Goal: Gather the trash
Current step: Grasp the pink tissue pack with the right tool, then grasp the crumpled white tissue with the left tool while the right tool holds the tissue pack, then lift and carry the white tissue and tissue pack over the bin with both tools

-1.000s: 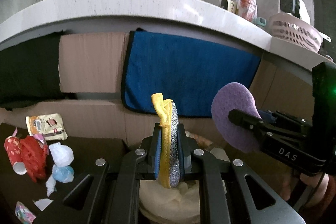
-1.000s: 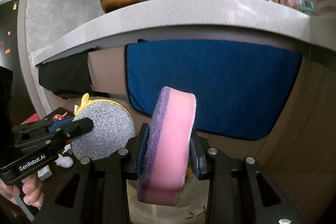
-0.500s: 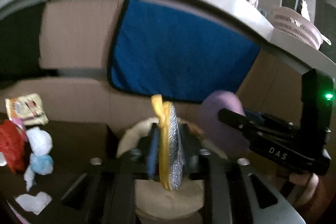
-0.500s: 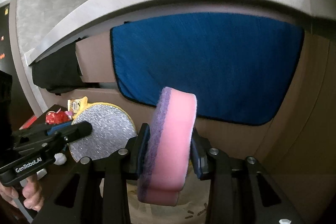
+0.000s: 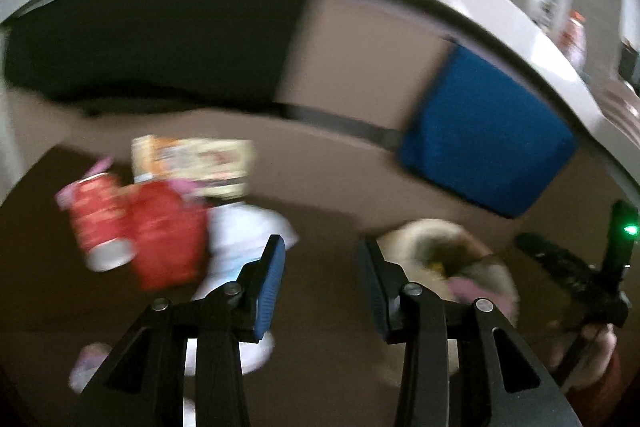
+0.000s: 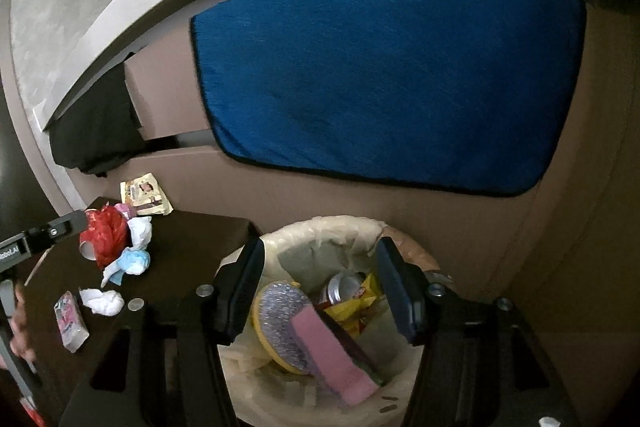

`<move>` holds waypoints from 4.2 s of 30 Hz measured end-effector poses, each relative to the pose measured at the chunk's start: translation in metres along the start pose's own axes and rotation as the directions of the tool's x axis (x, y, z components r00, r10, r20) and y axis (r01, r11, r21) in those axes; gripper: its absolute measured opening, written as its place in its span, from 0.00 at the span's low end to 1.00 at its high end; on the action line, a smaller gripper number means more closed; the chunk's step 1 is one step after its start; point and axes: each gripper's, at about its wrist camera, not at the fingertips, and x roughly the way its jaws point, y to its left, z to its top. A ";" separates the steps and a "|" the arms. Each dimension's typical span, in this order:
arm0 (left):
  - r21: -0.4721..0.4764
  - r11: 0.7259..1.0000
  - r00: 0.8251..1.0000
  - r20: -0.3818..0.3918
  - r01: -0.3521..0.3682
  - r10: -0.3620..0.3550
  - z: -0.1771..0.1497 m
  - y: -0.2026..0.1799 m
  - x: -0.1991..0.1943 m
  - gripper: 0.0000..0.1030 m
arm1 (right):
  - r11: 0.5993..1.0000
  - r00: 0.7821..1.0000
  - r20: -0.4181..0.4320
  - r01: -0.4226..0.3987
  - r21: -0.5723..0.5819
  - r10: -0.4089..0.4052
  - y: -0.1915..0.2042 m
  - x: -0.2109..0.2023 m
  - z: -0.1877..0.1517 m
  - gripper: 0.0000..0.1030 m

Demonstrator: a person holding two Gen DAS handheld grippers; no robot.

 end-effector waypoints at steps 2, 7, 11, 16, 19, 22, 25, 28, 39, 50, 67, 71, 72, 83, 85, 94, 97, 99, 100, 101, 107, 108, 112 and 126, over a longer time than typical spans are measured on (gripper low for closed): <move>-0.049 0.997 0.998 0.009 -0.060 0.061 -0.009 0.034 -0.016 0.39 | 1.000 1.000 0.000 -0.022 -0.012 0.022 0.012 -0.001 0.001 0.54; -0.165 0.971 0.985 0.002 -0.171 0.174 -0.034 0.110 -0.059 0.39 | 0.992 0.995 0.002 -0.102 -0.080 0.102 0.059 0.000 0.001 0.54; -0.216 0.959 0.983 -0.030 -0.182 0.180 -0.055 0.147 -0.084 0.39 | 0.968 0.979 -0.032 -0.205 -0.143 0.203 0.111 0.007 -0.006 0.54; -0.271 0.945 0.983 -0.051 -0.182 0.174 -0.077 0.178 -0.101 0.39 | 0.907 0.922 -0.135 -0.383 -0.174 0.363 0.175 0.030 -0.030 0.54; -0.286 0.939 0.981 -0.048 -0.194 0.188 -0.079 0.188 -0.104 0.39 | 0.834 0.856 -0.252 -0.506 -0.222 0.452 0.221 0.046 -0.056 0.54; -0.292 0.936 0.981 -0.039 -0.194 0.192 -0.079 0.199 -0.108 0.39 | 0.766 0.808 -0.336 -0.576 -0.286 0.483 0.261 0.056 -0.079 0.54; -0.290 0.940 0.983 -0.027 -0.179 0.179 -0.078 0.207 -0.109 0.39 | 0.707 0.773 -0.386 -0.625 -0.331 0.503 0.294 0.061 -0.095 0.54; -0.283 0.944 0.986 -0.022 -0.167 0.168 -0.077 0.212 -0.107 0.39 | 0.668 0.760 -0.416 -0.644 -0.373 0.500 0.318 0.068 -0.104 0.53; -0.278 0.949 0.988 -0.001 -0.147 0.153 -0.067 0.223 -0.101 0.39 | 0.616 0.764 -0.497 -0.635 -0.466 0.411 0.354 0.099 -0.127 0.57; -0.234 0.970 0.998 -0.022 -0.060 0.056 -0.057 0.188 -0.064 0.39 | 0.673 0.791 -0.426 -0.603 -0.428 0.438 0.303 0.061 -0.108 0.43; 0.190 0.970 0.977 -0.177 0.154 -0.120 -0.047 0.038 0.018 0.41 | 0.946 0.935 -0.180 -0.320 -0.051 0.306 0.108 0.028 -0.073 0.43; 0.256 0.961 0.971 -0.235 0.105 -0.043 -0.054 0.024 0.038 0.41 | 0.948 0.936 -0.171 -0.317 -0.030 0.307 0.102 0.032 -0.073 0.43; 0.254 0.963 0.970 -0.241 0.090 -0.027 -0.055 0.023 0.042 0.41 | 0.949 0.937 -0.170 -0.314 -0.027 0.305 0.101 0.034 -0.075 0.43; 0.145 0.989 0.967 -0.254 0.016 0.021 -0.055 0.043 0.046 0.19 | 0.945 0.927 -0.193 -0.328 -0.006 0.321 0.120 0.050 -0.077 0.44; 0.134 0.991 0.973 -0.230 0.009 0.023 -0.052 0.048 0.037 0.19 | 0.942 0.922 -0.206 -0.336 -0.003 0.328 0.126 0.053 -0.078 0.44; 0.056 0.997 0.979 -0.199 -0.044 0.055 -0.053 0.075 0.008 0.19 | 0.928 0.892 -0.297 -0.370 -0.044 0.342 0.163 0.074 -0.095 0.44; 0.036 0.998 0.978 -0.203 -0.045 0.051 -0.056 0.081 0.004 0.19 | 0.929 0.885 -0.328 -0.367 -0.058 0.329 0.172 0.079 -0.102 0.47; 0.027 0.999 0.978 -0.205 -0.045 0.050 -0.057 0.084 0.003 0.19 | 0.931 0.891 -0.327 -0.356 -0.076 0.314 0.176 0.079 -0.103 0.49; 0.020 0.999 0.977 -0.206 -0.045 0.048 -0.057 0.086 0.002 0.19 | 0.930 0.891 -0.329 -0.357 -0.082 0.313 0.177 0.078 -0.103 0.51; 0.015 0.999 0.977 -0.207 -0.045 0.047 -0.057 0.087 0.002 0.19 | 0.927 0.888 -0.331 -0.366 -0.085 0.320 0.178 0.077 -0.103 0.51; -0.010 0.999 0.977 -0.211 -0.044 0.041 -0.059 0.094 0.000 0.19 | 0.913 0.907 -0.273 -0.372 -0.166 0.320 0.181 0.064 -0.096 0.55; -0.010 0.999 0.976 -0.213 -0.043 0.040 -0.060 0.094 0.001 0.19 | 0.912 0.910 -0.278 -0.365 -0.185 0.308 0.183 0.066 -0.095 0.55; 0.007 0.999 0.979 -0.199 -0.050 0.051 -0.061 0.090 -0.002 0.19 | 0.893 0.913 -0.311 -0.355 -0.276 0.266 0.197 0.080 -0.095 0.56; 0.057 0.989 0.989 -0.052 -0.134 0.137 -0.054 0.074 -0.033 0.19 | 0.881 0.915 -0.315 -0.351 -0.318 0.251 0.212 0.085 -0.091 0.44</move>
